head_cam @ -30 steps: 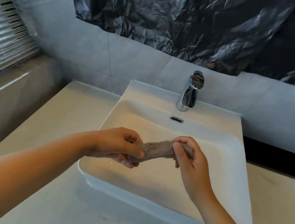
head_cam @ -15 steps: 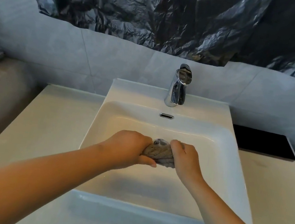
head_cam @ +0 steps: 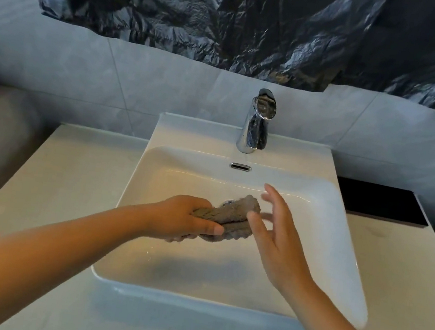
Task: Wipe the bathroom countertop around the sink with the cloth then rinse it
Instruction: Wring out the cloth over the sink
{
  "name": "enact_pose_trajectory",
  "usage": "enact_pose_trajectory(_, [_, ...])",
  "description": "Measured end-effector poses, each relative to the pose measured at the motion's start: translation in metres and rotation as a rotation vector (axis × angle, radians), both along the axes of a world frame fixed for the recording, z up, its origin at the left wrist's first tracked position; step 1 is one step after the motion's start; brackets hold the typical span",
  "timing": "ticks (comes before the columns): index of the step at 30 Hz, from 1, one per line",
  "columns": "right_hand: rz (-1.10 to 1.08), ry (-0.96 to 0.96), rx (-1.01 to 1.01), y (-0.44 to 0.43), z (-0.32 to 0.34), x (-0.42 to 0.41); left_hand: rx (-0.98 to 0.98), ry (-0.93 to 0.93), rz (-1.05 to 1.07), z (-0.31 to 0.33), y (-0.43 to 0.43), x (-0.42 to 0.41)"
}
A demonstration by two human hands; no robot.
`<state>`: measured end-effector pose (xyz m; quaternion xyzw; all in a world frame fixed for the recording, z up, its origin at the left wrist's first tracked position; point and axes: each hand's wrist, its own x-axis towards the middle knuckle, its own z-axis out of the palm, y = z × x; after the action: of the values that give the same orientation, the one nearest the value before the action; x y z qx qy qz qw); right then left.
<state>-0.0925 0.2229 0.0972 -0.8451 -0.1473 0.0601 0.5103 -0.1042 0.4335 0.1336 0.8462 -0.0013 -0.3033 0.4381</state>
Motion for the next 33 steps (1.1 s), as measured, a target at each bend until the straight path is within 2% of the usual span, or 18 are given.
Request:
enact_pose_trajectory(3, [0.050, -0.325, -0.002, -0.008, -0.016, -0.011, -0.213, 0.270, -0.056, 0.009, 0.003, 0.000])
enact_pose_trajectory(6, [0.076, -0.467, 0.073, -0.002, -0.023, -0.010, -0.323, 0.417, -0.159, 0.014, 0.002, 0.001])
enact_pose_trajectory(8, [0.020, -0.546, 0.129, 0.006, -0.020, -0.003, -0.323, 0.458, -0.207, 0.017, -0.001, 0.003])
enact_pose_trajectory(11, [-0.021, -0.608, 0.110, 0.013, -0.019, 0.010, -0.227, 0.454, -0.236, 0.019, -0.004, 0.006])
enact_pose_trajectory(14, [0.001, -0.560, -0.005, 0.013, -0.019, 0.019, -0.025, 0.336, -0.219, 0.020, -0.010, 0.008])
enact_pose_trajectory(16, [0.047, -0.455, -0.154, 0.014, -0.016, 0.024, 0.237, 0.149, -0.258, 0.018, -0.016, 0.010])
enact_pose_trajectory(19, [0.096, -0.182, -0.285, 0.017, -0.011, 0.029, 0.661, -0.181, -0.408, 0.014, -0.026, 0.011])
enact_pose_trajectory(21, [0.094, 0.060, -0.263, 0.020, -0.005, 0.033, 0.811, -0.369, -0.475, 0.010, -0.029, 0.010])
enact_pose_trajectory(23, [0.084, 0.366, -0.198, 0.021, 0.000, 0.036, 0.882, -0.503, -0.516, 0.007, -0.031, 0.009])
enact_pose_trajectory(25, [0.089, 0.638, -0.196, 0.021, 0.004, 0.038, 0.897, -0.576, -0.537, 0.003, -0.031, 0.008])
enact_pose_trajectory(27, [0.133, 0.698, -0.226, 0.019, 0.006, 0.040, 0.867, -0.600, -0.518, 0.002, -0.031, 0.008])
enact_pose_trajectory(29, [0.142, 0.609, -0.202, 0.017, 0.006, 0.042, 0.781, -0.548, -0.450, 0.004, -0.029, 0.008])
enact_pose_trajectory(33, [0.163, 0.301, -0.238, 0.011, 0.008, 0.043, 0.304, -0.271, -0.095, 0.003, -0.025, 0.006])
